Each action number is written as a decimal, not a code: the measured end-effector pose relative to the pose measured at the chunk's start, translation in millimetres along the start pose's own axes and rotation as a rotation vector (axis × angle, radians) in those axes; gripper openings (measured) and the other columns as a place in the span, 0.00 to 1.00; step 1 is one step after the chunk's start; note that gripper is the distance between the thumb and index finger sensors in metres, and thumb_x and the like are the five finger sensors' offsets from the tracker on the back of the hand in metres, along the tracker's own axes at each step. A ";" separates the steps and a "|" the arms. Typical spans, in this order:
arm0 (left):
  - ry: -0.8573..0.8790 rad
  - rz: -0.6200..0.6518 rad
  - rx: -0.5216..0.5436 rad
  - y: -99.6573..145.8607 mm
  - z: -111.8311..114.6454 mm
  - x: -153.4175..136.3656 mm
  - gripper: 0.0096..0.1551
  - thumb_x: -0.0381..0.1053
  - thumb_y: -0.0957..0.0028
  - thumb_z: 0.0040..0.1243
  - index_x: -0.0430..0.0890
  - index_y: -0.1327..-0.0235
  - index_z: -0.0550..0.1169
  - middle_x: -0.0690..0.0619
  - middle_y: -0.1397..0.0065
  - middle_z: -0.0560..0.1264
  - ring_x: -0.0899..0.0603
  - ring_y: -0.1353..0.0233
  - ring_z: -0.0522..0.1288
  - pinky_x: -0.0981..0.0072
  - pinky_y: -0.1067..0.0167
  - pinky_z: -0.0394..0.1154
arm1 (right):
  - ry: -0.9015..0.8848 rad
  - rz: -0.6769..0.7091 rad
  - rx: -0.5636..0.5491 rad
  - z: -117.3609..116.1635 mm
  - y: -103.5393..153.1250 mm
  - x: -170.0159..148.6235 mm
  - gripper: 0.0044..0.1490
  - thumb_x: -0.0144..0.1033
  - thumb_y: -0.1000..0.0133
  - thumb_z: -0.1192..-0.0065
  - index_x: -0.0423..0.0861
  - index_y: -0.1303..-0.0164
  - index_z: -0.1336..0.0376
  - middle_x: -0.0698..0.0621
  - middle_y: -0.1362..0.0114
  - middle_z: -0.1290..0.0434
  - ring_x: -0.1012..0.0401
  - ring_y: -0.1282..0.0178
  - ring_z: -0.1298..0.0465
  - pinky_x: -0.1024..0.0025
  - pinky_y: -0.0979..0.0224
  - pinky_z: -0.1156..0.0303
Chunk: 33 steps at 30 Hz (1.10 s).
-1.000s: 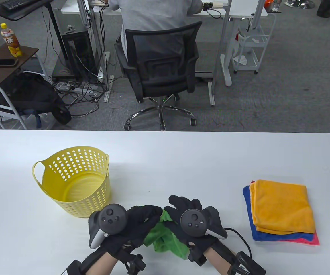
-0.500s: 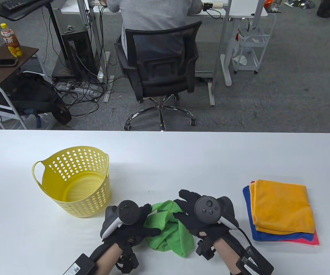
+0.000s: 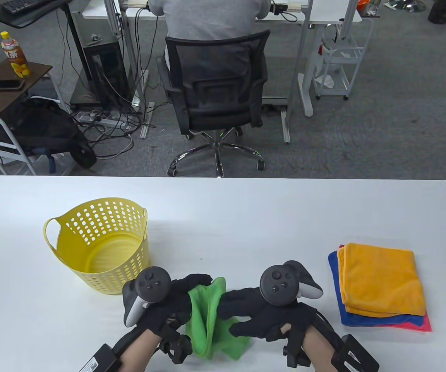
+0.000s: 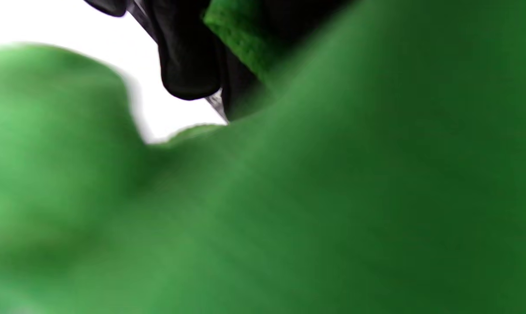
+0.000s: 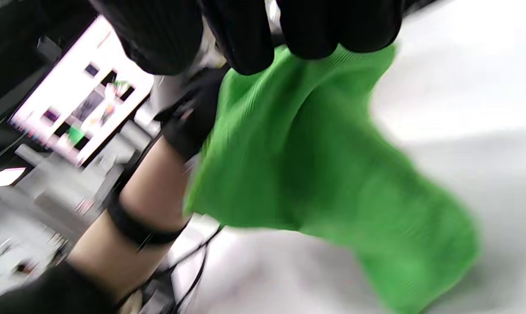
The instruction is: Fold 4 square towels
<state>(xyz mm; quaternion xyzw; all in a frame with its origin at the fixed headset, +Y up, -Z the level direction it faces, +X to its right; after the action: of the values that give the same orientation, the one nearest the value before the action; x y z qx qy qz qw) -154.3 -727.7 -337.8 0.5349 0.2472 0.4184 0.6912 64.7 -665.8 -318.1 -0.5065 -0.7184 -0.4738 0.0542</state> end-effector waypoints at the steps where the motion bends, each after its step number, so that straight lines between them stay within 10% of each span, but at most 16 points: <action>1: 0.066 0.024 -0.020 1.3 -0.2 3.2 0.23 0.52 0.44 0.57 0.60 0.35 0.78 0.58 0.35 0.84 0.42 0.24 0.79 0.37 0.18 0.59 | 0.045 -0.043 -0.144 10.4 3.6 -6.3 0.38 0.44 0.42 0.34 0.39 0.24 0.36 0.29 0.18 0.36 0.31 0.23 0.37 0.20 0.30 0.50; 7: 0.273 0.065 -0.077 4.3 10.5 11.9 0.23 0.52 0.44 0.57 0.56 0.34 0.78 0.56 0.37 0.85 0.42 0.26 0.79 0.38 0.20 0.61 | 0.530 0.087 -0.352 -2.8 -0.8 0.3 0.62 0.48 0.52 0.25 0.53 0.16 0.59 0.30 0.12 0.57 0.34 0.19 0.41 0.22 0.28 0.50; 17: 0.105 0.085 -0.019 10.3 14.5 25.1 0.26 0.57 0.44 0.62 0.55 0.33 0.75 0.56 0.35 0.83 0.42 0.26 0.79 0.40 0.19 0.62 | 0.497 0.271 -0.566 -11.6 5.5 22.3 0.27 0.41 0.50 0.26 0.45 0.43 0.29 0.36 0.20 0.34 0.39 0.24 0.31 0.26 0.29 0.43; 26: -0.110 0.008 0.135 16.4 -36.0 18.3 0.21 0.58 0.43 0.64 0.56 0.38 0.82 0.54 0.34 0.84 0.39 0.24 0.77 0.37 0.19 0.60 | 0.301 -0.020 -0.918 93.6 74.8 -17.3 0.20 0.39 0.46 0.29 0.37 0.56 0.24 0.37 0.27 0.24 0.40 0.31 0.24 0.25 0.30 0.41; 33: 0.018 0.062 -0.012 10.0 -51.6 11.2 0.26 0.52 0.44 0.66 0.52 0.31 0.78 0.57 0.44 0.88 0.45 0.29 0.82 0.38 0.19 0.61 | 0.103 -0.243 -1.069 156.2 155.9 -67.8 0.24 0.34 0.44 0.31 0.35 0.43 0.26 0.32 0.24 0.29 0.39 0.30 0.27 0.24 0.30 0.42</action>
<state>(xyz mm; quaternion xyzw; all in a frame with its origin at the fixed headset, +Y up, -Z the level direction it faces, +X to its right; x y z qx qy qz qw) -192.3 -689.9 -342.9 0.5344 0.2344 0.4458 0.6788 281.5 -590.8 -343.5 -0.3528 -0.4275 -0.7998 -0.2305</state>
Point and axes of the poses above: the tracker on the back of each hand, its own x axis roughly to the thumb side, its own y axis roughly from the fingertips to the wrist, z = x × y, the point moved 4 cm from there along -y, roughly from the wrist to the fingertips
